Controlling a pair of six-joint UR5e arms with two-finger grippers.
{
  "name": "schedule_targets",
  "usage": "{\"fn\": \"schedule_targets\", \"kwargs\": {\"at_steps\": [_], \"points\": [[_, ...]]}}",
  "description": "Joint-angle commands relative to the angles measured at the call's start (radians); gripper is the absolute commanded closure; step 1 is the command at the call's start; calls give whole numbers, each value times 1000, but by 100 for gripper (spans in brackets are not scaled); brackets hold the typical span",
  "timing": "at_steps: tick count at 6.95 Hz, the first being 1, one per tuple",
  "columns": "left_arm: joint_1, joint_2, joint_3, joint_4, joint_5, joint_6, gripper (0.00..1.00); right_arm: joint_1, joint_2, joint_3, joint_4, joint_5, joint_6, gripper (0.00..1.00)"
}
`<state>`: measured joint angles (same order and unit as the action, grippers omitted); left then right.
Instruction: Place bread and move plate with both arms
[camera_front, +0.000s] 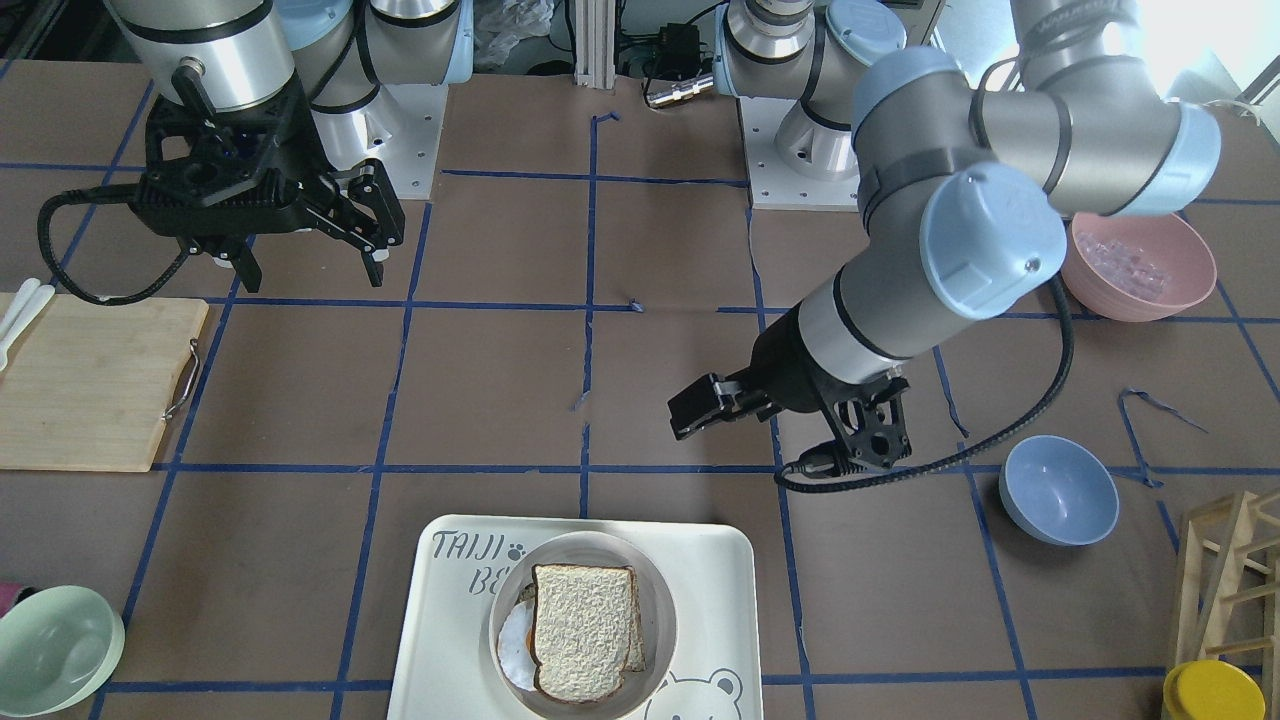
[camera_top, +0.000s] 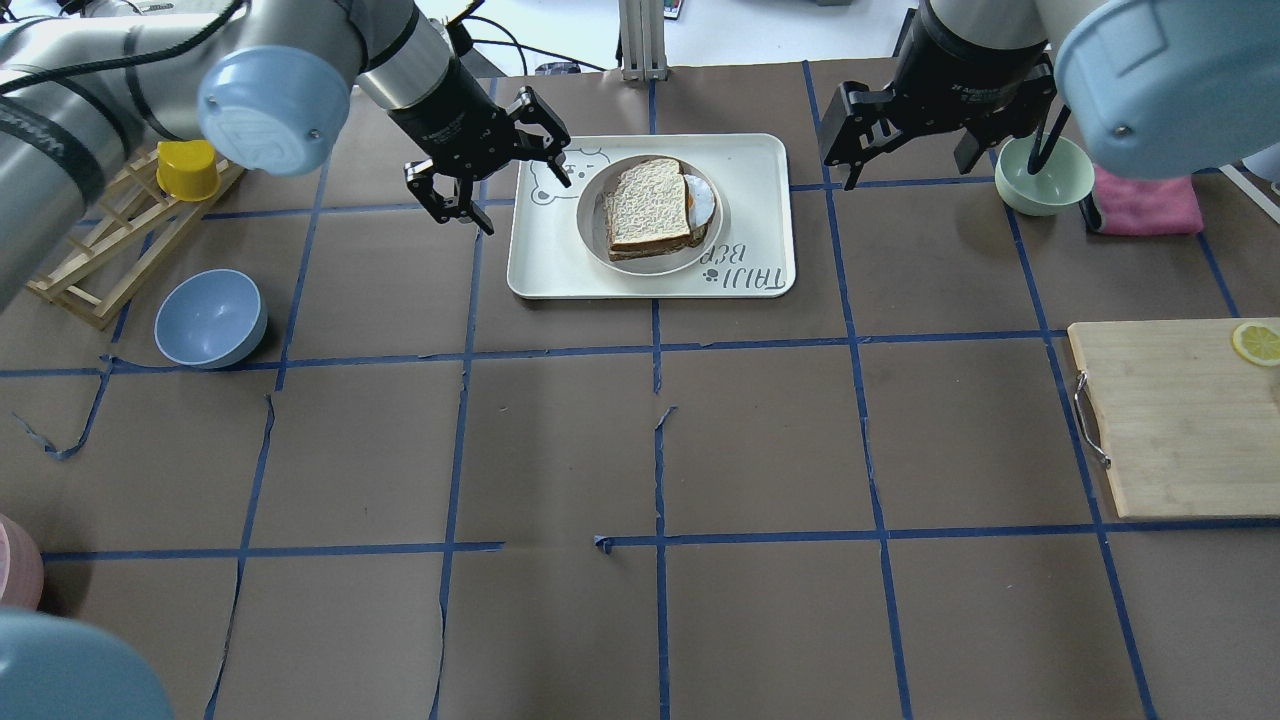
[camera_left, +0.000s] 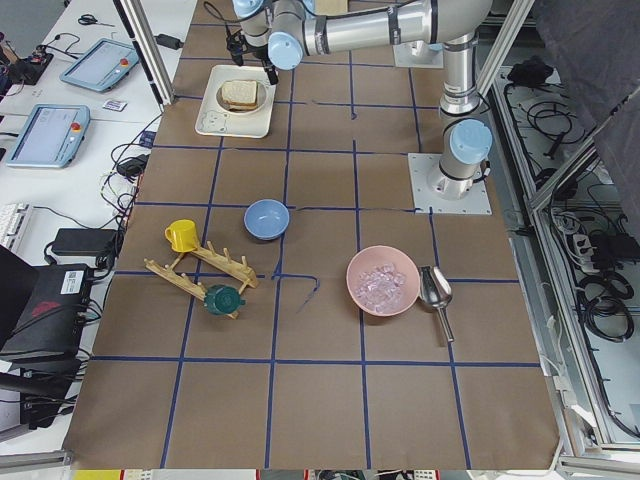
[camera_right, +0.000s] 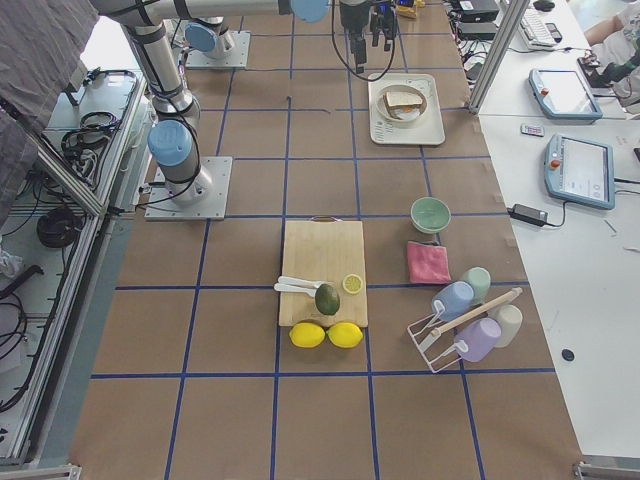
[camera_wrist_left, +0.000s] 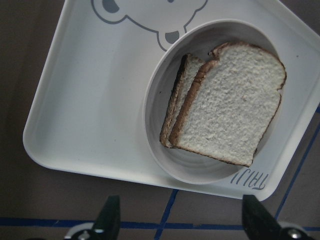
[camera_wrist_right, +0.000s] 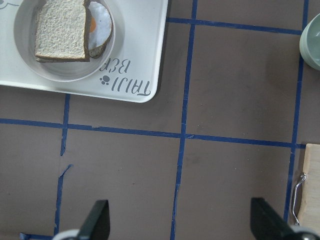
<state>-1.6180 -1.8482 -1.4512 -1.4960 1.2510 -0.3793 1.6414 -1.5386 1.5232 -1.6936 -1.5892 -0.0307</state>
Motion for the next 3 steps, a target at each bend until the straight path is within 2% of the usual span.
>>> {"fn": "schedule_targets", "kwargs": {"at_steps": [1,3], "points": [[0,192,-15,-310,108,45,1,0,0,0,-3,0,0,0],[3,308,-67,-340,254,106,2,0,0,0,-5,0,0,0]]}}
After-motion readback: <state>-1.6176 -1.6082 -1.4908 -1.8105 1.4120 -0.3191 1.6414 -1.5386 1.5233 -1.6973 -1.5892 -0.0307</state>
